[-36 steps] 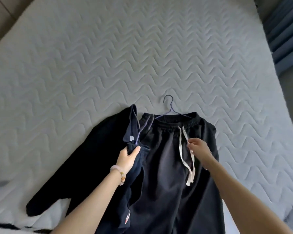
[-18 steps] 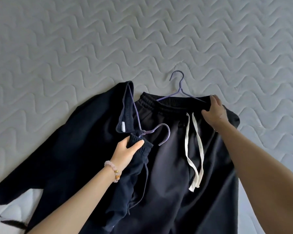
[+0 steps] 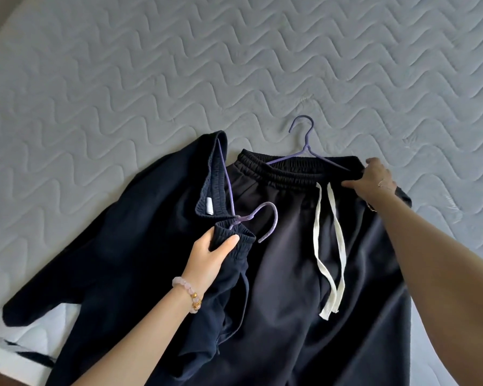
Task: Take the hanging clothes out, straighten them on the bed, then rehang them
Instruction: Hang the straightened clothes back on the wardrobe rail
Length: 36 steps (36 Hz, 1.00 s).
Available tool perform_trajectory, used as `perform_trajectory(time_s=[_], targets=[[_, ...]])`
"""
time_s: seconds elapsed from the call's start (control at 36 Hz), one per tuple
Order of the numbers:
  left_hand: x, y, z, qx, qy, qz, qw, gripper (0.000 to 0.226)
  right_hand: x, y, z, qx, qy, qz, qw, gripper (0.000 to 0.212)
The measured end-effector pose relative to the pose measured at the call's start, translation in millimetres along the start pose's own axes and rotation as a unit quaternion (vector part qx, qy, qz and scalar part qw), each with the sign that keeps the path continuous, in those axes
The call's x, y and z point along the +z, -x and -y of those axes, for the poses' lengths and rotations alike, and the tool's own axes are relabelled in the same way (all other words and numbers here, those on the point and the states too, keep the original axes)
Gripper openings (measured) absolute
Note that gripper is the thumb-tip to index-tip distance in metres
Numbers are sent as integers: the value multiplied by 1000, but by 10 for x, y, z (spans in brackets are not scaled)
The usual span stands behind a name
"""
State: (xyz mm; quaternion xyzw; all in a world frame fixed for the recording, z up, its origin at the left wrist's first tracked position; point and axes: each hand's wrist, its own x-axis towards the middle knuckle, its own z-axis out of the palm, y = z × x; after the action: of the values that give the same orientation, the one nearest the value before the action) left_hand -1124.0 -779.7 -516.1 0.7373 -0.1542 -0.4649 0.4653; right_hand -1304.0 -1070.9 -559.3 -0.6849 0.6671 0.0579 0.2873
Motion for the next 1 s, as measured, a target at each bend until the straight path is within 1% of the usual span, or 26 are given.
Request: perform_trajectory(time_s=[0.08,0.14,0.25,0.36,0.5,0.58,0.69,0.75,0.81,0.86,0.92,1.0], targets=[[-19,41,5,0,-3,0,1000,15,-3,6,11,11,41,18,999,66],[-37,64,3,0,-8,3,1000,15,-13,14,8,13,60,15,998,63],[-77,121,29,-4,-24,9,1000,20,41,109,-36,8,93,-34,995,54],[-88,219,71,-11,-23,0,1000,20,60,322,-102,-3,57,-51,997,46],[-167,446,29,-34,-12,-13,999,20,-94,661,-210,-25,42,-38,998,48],[-286,620,2,-54,-28,-15,998,22,-153,929,-286,-18,-2,-2,1000,53],[-500,892,106,-90,-90,5,992,20,-156,1285,-411,23,-87,48,995,63],[-602,1023,184,-109,-124,8,986,17,-167,1501,-427,40,-152,67,985,58],[-697,1147,198,-118,-140,-8,983,17,-233,1755,-364,42,-208,82,974,49],[-771,1286,115,-104,-140,-33,984,22,-348,2013,-240,33,-248,99,963,38],[-835,1436,-46,-78,-133,-52,987,28,-490,2191,-111,17,-260,116,958,31],[-1030,1673,-280,-30,-123,-70,990,34,-740,2390,102,-6,-263,115,958,37]])
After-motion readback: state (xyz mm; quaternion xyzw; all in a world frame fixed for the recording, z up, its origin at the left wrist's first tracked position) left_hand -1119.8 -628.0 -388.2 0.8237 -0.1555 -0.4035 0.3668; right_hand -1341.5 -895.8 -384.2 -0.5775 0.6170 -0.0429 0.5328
